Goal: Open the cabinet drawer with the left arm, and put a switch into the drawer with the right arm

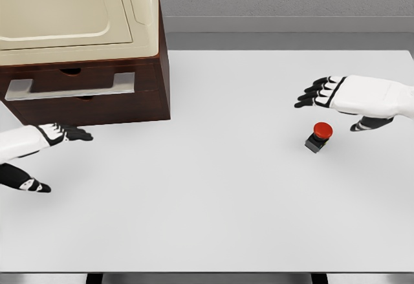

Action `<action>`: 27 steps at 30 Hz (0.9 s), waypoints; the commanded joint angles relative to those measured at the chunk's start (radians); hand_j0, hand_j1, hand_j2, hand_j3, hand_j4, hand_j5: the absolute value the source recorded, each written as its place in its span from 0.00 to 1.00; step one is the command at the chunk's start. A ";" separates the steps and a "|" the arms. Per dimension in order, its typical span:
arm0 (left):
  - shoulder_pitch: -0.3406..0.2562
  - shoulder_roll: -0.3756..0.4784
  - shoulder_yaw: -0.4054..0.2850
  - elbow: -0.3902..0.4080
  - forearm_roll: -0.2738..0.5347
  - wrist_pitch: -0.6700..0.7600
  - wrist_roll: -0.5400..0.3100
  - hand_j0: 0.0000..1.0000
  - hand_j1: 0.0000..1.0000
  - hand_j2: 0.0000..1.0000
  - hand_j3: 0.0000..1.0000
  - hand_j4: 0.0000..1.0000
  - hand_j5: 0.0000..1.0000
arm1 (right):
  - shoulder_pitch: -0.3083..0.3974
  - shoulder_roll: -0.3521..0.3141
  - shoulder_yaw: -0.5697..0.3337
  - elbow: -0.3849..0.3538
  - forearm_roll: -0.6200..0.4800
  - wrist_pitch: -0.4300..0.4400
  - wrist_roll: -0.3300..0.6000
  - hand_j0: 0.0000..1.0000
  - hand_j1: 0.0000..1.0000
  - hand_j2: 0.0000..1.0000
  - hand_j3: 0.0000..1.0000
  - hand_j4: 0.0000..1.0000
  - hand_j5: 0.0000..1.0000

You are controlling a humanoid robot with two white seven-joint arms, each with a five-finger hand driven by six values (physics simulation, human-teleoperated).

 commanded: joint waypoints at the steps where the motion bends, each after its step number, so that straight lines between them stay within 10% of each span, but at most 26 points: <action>1: -0.002 -0.001 -0.001 -0.007 0.003 0.001 -0.007 1.00 1.00 1.00 1.00 1.00 1.00 | 0.000 0.001 0.002 0.000 -0.004 0.003 0.000 1.00 1.00 1.00 1.00 1.00 1.00; 6: -0.135 0.002 -0.102 -0.007 0.022 0.001 -0.013 1.00 1.00 1.00 1.00 1.00 1.00 | -0.017 -0.002 0.014 0.011 -0.004 0.003 0.000 1.00 1.00 1.00 1.00 1.00 1.00; 9: -0.201 -0.001 -0.116 -0.007 0.279 0.001 -0.296 1.00 1.00 1.00 1.00 1.00 1.00 | -0.049 -0.024 0.051 0.032 0.083 0.003 0.000 1.00 1.00 1.00 1.00 1.00 1.00; 27: -0.345 -0.039 -0.121 0.086 0.451 0.105 -0.296 1.00 1.00 1.00 1.00 1.00 1.00 | -0.084 0.091 0.142 0.138 0.218 0.003 0.000 1.00 1.00 1.00 1.00 1.00 1.00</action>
